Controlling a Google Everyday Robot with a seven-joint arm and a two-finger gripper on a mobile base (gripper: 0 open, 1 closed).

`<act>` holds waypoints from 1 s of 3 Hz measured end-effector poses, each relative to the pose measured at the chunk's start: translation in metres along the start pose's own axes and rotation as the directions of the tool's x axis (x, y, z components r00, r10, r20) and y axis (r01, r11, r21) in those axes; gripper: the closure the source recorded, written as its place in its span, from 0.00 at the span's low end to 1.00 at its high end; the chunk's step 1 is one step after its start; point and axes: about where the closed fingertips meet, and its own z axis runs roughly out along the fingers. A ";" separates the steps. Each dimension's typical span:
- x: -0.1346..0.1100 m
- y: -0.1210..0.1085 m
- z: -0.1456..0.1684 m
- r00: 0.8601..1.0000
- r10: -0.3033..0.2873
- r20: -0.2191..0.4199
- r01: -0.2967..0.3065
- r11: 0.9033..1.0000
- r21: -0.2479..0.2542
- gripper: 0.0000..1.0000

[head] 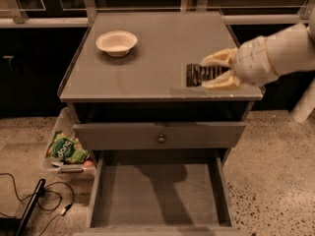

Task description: Pick rxbar chocolate from middle drawer and place on counter

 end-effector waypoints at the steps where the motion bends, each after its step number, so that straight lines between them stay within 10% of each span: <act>1: -0.011 -0.051 -0.001 0.998 -0.029 0.058 0.028 0.999 0.017 1.00; 3: -0.016 -0.106 0.045 0.992 0.036 0.123 -0.031 0.999 -0.039 1.00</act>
Offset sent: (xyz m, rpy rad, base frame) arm 0.1299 0.0318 0.0645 0.1758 -0.0159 0.0870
